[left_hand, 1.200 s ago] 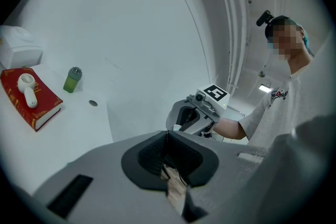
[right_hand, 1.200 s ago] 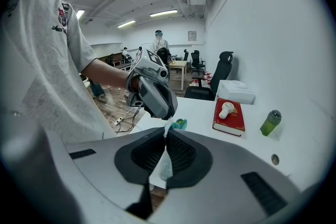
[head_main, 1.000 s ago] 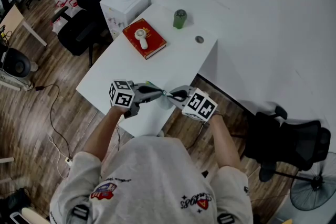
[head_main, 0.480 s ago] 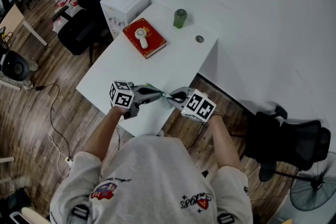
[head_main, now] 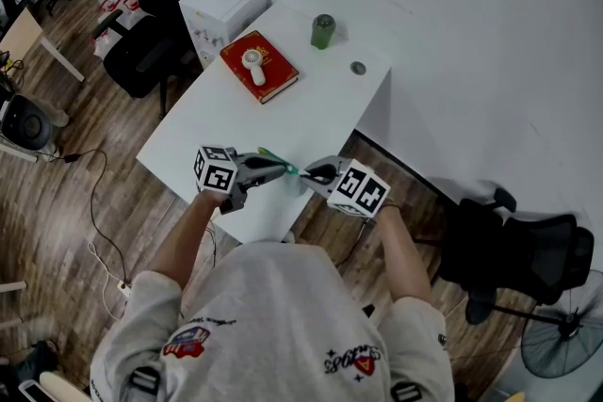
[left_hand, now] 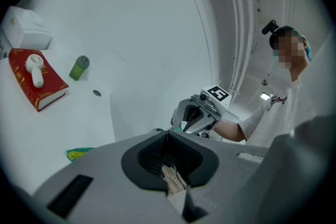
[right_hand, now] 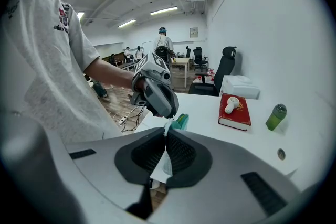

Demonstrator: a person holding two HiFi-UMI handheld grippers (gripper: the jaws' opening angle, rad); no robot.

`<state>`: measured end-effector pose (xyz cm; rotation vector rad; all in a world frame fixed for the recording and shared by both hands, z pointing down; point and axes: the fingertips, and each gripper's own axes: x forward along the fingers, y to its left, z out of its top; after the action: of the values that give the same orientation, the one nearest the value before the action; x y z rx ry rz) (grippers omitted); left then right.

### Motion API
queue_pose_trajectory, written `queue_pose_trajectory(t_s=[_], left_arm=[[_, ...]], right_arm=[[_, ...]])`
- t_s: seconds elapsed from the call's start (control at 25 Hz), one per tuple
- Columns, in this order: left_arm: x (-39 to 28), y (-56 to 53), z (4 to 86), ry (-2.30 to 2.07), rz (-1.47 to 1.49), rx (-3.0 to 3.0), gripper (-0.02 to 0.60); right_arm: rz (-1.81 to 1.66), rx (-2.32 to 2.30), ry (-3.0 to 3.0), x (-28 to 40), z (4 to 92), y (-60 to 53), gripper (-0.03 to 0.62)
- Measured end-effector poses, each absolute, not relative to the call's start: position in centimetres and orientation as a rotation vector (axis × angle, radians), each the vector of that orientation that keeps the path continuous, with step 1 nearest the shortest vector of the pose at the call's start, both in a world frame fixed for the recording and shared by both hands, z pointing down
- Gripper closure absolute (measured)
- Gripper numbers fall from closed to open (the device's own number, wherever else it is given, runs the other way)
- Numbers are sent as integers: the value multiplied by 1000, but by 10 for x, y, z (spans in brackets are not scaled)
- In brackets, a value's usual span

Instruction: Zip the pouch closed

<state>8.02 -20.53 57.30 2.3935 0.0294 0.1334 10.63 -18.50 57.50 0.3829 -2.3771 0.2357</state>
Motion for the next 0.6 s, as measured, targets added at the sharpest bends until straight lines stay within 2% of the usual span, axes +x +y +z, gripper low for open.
queue_pose_trajectory(t_s=[0.6], left_arm=[[73,-206,579,40,153,2393,575]], right_arm=[[250,375,-2370,102,579,-185,582]])
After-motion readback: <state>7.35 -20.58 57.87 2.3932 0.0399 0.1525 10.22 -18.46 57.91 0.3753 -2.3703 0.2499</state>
